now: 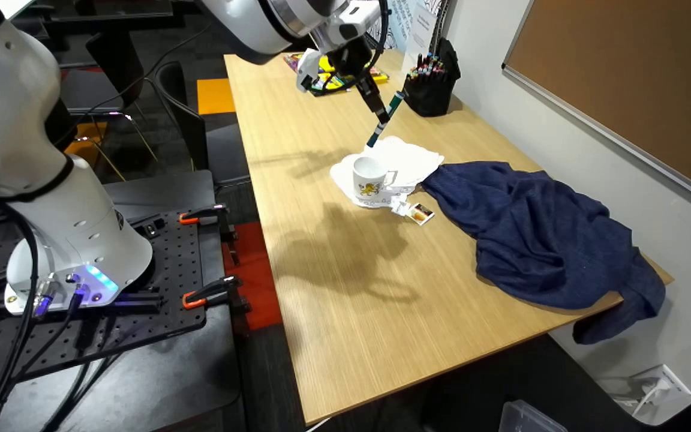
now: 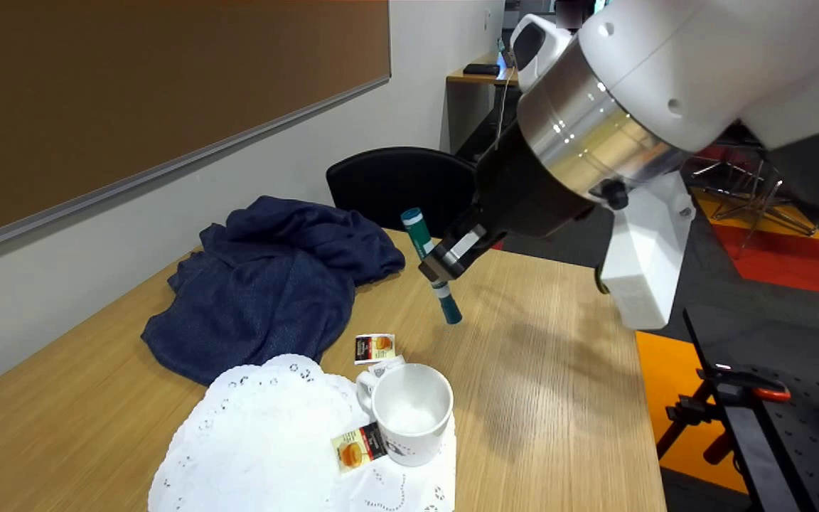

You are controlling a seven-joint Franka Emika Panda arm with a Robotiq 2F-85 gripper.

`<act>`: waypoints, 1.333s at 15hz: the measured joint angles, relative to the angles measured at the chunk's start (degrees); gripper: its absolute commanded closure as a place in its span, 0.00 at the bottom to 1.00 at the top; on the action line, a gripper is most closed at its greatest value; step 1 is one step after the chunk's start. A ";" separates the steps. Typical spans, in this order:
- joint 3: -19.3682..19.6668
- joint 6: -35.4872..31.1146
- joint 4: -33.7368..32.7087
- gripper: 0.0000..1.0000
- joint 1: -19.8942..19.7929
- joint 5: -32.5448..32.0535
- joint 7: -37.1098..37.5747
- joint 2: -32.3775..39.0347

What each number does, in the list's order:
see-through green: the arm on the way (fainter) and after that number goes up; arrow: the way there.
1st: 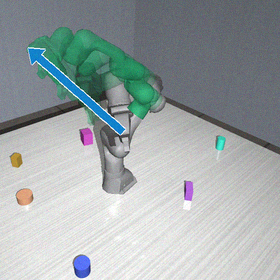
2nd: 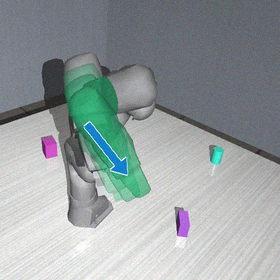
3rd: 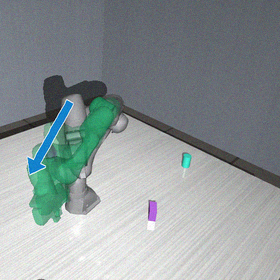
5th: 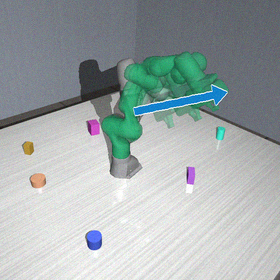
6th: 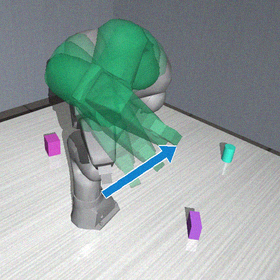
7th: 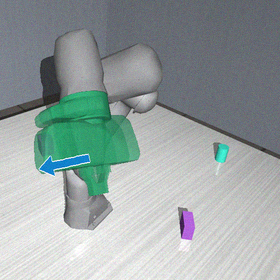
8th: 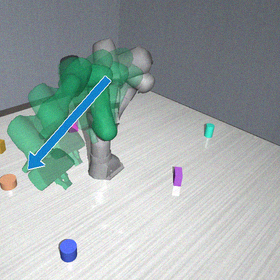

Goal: Put the green marker on the table

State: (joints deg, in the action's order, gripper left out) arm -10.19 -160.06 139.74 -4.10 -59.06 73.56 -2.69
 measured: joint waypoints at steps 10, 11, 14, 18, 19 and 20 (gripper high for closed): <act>8.48 1.47 2.84 0.95 -0.93 21.89 -31.74 -3.32; 9.35 1.50 2.93 0.95 -0.92 24.58 -36.20 -3.32; 11.69 1.96 3.20 0.95 -0.91 33.60 -50.58 -3.31; 14.81 6.18 2.88 0.95 -0.98 45.05 -69.27 -3.31; 15.74 7.98 2.50 0.95 -1.08 46.89 -73.10 -3.31; 16.63 10.04 2.04 0.95 -1.33 48.11 -76.37 -3.31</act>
State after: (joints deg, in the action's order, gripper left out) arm 6.45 -150.03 141.78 -5.43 -10.95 -2.81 -6.00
